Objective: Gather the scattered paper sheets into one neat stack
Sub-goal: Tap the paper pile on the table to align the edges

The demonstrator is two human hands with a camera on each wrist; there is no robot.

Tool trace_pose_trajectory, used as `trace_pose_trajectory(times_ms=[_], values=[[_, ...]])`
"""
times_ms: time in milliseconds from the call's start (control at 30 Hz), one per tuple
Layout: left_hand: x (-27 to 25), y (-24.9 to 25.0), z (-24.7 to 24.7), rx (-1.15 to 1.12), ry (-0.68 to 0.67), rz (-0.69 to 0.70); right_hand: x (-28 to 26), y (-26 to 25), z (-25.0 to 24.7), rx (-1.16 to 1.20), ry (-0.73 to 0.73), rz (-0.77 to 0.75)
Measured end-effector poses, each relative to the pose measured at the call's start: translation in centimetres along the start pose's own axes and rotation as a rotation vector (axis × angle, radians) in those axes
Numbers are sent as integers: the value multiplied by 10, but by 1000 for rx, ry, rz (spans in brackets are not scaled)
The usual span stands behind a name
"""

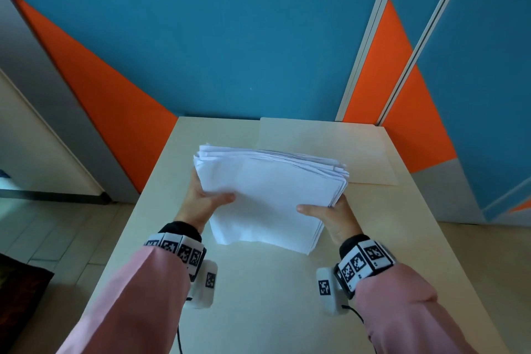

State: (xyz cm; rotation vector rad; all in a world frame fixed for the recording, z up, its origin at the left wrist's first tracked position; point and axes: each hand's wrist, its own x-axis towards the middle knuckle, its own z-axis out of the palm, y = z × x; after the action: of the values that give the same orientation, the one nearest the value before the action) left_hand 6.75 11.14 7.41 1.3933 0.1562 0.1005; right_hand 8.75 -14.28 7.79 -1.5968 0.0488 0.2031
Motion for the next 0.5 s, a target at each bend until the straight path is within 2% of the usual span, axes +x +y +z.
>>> trace_pose_trajectory(times_ms=[167,300,433,500], values=[[2,-3,4,-5,-20,-37,3,5,1,10,26,6],[-6,-3,14,0,37,-44,1,5,-2,-25,13,-8],[-7,3,6,-162,115,-8,-4,9,-19,-184,-97,-2],[-6,4,1,-296,135,-36,-7,11,-29,-143,-67,4]])
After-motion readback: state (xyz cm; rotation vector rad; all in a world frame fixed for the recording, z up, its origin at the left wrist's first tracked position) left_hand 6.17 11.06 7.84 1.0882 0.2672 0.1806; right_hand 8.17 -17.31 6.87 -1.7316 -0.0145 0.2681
